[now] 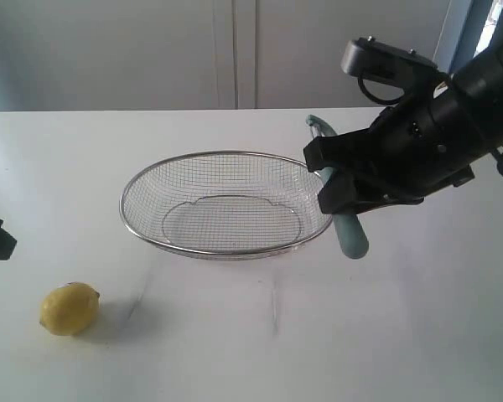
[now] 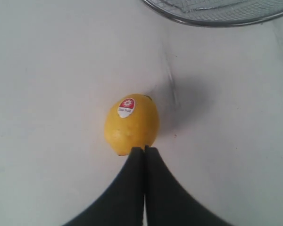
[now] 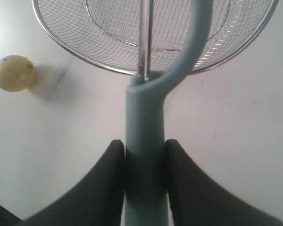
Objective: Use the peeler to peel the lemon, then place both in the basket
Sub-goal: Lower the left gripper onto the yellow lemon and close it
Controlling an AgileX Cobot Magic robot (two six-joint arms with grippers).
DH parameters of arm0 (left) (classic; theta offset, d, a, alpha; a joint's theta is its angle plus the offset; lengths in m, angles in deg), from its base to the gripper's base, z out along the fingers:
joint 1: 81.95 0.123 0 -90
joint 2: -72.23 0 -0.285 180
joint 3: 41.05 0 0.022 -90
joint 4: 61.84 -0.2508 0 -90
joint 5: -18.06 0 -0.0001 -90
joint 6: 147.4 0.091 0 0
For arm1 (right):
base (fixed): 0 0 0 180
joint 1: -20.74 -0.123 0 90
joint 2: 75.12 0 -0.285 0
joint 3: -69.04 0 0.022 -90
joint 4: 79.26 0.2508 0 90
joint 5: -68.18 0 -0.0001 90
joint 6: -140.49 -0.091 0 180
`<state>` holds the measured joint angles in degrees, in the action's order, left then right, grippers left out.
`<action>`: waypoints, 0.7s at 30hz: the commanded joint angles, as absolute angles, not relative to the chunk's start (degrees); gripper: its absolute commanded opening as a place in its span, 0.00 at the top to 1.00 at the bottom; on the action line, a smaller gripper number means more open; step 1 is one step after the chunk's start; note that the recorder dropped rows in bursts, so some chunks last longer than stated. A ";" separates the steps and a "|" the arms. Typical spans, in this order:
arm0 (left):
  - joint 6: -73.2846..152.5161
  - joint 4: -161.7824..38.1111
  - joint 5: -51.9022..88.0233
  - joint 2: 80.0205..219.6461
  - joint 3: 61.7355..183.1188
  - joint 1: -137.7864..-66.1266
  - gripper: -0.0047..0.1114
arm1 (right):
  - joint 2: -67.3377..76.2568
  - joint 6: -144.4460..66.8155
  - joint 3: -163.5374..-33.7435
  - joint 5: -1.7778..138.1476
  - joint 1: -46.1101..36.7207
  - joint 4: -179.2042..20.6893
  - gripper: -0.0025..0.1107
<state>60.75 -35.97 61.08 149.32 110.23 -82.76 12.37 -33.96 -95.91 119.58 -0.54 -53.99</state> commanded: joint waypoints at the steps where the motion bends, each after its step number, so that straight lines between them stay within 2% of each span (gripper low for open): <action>1: 61.35 -35.32 62.53 150.92 110.55 -85.64 0.96 | 12.21 -33.10 -96.42 118.15 -0.28 -53.86 0.98; 9: 64.19 -37.68 60.35 154.77 110.55 -90.47 0.96 | 12.21 -33.10 -96.42 118.15 -0.28 -53.86 0.98; 15: 64.50 -39.63 60.51 156.64 110.55 -90.81 0.95 | 12.21 -33.10 -96.42 118.15 -0.28 -53.86 0.98; 18: 67.23 -39.97 60.82 156.79 110.55 -90.81 0.84 | 12.21 -33.10 -96.42 118.00 -0.28 -53.86 0.98; 21: 68.83 -39.97 60.87 156.79 110.55 -90.82 0.70 | 12.21 -33.31 -96.42 117.79 -0.28 -53.86 0.98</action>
